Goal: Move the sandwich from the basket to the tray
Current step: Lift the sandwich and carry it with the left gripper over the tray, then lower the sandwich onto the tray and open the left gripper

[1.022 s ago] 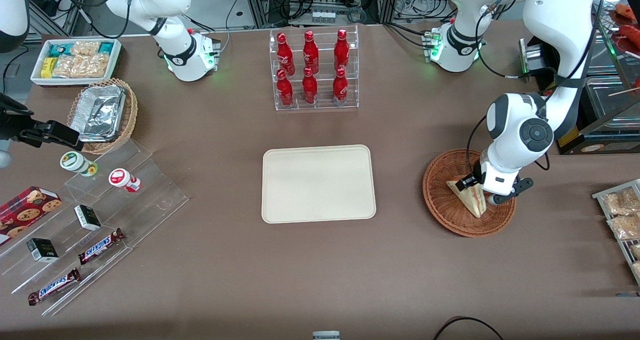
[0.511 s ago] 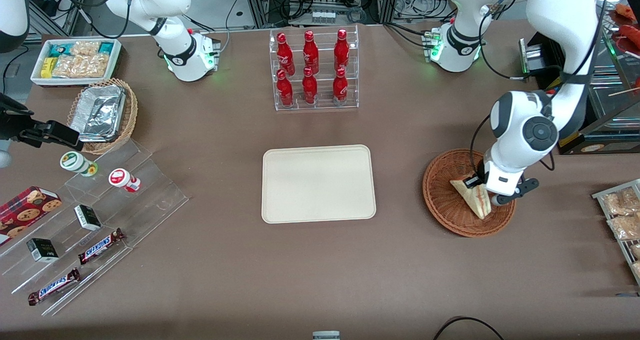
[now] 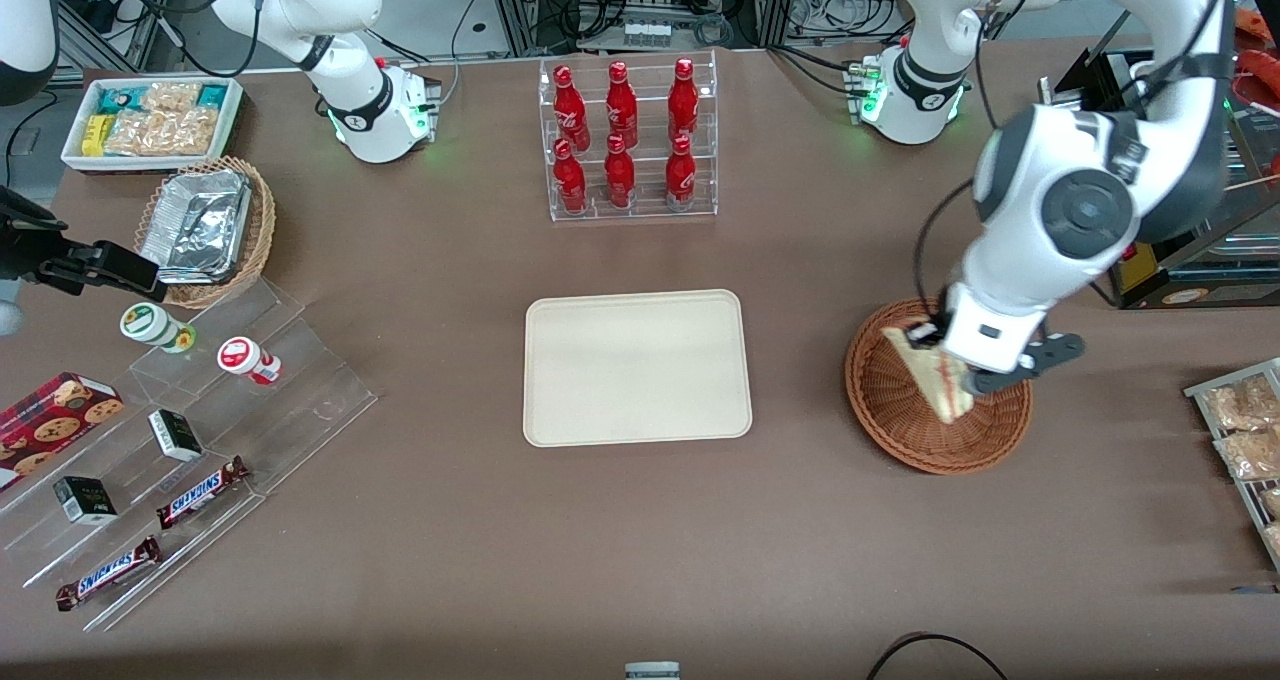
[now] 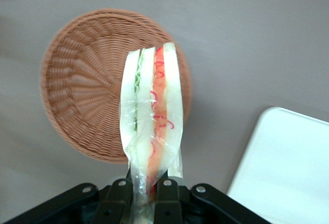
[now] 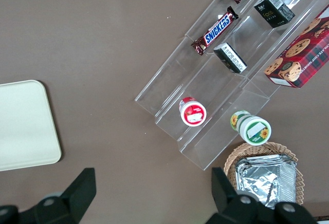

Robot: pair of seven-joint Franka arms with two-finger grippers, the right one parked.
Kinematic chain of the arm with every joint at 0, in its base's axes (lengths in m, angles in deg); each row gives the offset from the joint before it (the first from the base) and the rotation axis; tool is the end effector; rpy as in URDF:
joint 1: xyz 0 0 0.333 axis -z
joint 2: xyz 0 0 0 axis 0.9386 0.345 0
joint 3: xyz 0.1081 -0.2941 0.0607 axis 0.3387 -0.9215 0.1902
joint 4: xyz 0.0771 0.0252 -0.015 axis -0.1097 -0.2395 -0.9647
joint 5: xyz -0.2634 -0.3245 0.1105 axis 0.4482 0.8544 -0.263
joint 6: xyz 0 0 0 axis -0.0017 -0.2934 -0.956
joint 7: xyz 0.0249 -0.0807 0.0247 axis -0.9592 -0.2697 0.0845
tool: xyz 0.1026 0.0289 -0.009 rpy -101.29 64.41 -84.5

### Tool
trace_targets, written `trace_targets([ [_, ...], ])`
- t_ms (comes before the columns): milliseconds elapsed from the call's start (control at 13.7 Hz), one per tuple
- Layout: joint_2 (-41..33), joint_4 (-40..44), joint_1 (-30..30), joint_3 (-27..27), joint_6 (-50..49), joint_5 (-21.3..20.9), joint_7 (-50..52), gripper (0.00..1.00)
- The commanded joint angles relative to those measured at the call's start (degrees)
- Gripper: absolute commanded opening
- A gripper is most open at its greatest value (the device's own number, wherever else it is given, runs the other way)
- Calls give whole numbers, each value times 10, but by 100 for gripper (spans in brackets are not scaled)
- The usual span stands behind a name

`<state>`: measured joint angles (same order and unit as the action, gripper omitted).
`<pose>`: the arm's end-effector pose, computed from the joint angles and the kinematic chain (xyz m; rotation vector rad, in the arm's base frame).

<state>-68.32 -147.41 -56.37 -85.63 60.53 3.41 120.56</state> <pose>0.6106 -0.2110 0.4412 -3.0356 -0.4932 0.0612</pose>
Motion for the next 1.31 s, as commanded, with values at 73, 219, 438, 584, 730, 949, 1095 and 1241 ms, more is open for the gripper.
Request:
trace_targets([
  [73,43,46,85,4,-11,-3,38,0],
  [219,78,74,115,4,-9,4,46,0],
  [438,127,110,161,-2,25,28,46,0],
  [584,163,124,198,-3,73,29,49,0],
  [730,201,145,229,-3,101,28,63,0],
  [949,229,153,251,-3,128,28,64,0],
  [1095,250,153,271,-2,170,23,64,0],
  [1241,265,153,281,-1,189,21,69,0],
])
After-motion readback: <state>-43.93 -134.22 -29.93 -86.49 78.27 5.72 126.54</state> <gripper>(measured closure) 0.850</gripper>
